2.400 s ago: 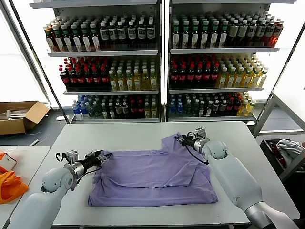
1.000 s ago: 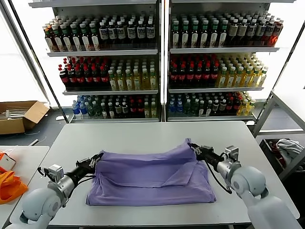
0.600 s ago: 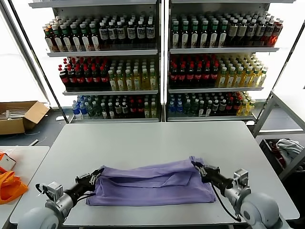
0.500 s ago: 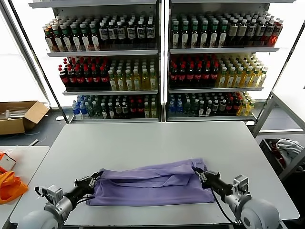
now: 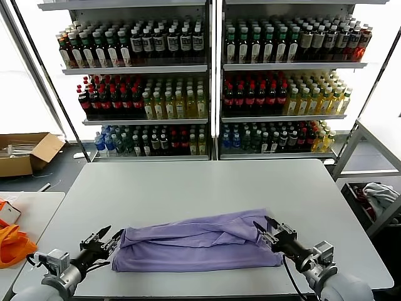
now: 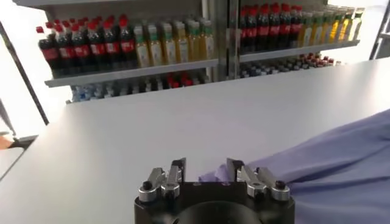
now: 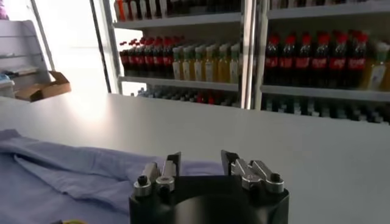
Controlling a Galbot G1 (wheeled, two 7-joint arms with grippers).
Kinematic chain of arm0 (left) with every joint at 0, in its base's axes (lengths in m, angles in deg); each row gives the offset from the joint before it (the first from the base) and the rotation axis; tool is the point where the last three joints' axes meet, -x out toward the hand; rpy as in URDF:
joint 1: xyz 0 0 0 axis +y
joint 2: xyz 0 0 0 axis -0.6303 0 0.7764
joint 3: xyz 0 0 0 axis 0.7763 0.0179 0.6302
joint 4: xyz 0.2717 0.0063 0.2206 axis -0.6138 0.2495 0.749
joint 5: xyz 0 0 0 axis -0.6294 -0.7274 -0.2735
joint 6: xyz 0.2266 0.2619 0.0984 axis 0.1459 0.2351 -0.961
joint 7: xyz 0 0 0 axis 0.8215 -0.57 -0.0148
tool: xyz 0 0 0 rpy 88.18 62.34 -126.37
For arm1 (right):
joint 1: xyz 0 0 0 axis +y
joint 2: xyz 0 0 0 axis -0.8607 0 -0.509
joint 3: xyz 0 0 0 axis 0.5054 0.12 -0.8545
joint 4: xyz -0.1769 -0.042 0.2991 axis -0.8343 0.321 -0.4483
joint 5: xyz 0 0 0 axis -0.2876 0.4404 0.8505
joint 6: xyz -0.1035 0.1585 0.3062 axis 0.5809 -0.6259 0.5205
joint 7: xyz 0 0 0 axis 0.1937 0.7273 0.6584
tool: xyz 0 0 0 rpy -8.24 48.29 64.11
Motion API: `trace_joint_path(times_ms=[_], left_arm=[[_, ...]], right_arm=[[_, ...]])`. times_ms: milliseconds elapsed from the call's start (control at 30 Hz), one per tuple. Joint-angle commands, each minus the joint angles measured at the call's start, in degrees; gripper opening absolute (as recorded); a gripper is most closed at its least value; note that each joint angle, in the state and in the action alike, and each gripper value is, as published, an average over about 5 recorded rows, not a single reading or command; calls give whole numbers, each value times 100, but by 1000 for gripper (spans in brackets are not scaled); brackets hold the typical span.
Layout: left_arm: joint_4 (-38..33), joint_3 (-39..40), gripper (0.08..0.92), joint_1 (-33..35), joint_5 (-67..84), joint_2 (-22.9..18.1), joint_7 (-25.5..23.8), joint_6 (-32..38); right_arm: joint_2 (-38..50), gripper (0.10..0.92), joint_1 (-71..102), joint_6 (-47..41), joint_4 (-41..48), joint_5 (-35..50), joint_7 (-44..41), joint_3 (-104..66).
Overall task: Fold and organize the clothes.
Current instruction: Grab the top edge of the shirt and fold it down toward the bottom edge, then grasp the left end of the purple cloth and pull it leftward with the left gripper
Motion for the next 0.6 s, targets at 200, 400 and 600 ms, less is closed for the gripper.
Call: trace_joint_path(times_ms=[200, 400, 600], left_arm=[[-706, 649, 670, 406, 8, -1541, 2088, 336], [-593, 1147, 807, 123, 294, -1862, 3240, 129], [-152, 1348, 822, -32, 439, -1908, 3456, 29]], right_arm=[[-792, 734, 974, 1537, 29, -563, -29, -760], [-882, 818, 1183, 1631, 26, -659, 13, -736], [-862, 823, 1145, 1625, 8, -666, 24, -702]])
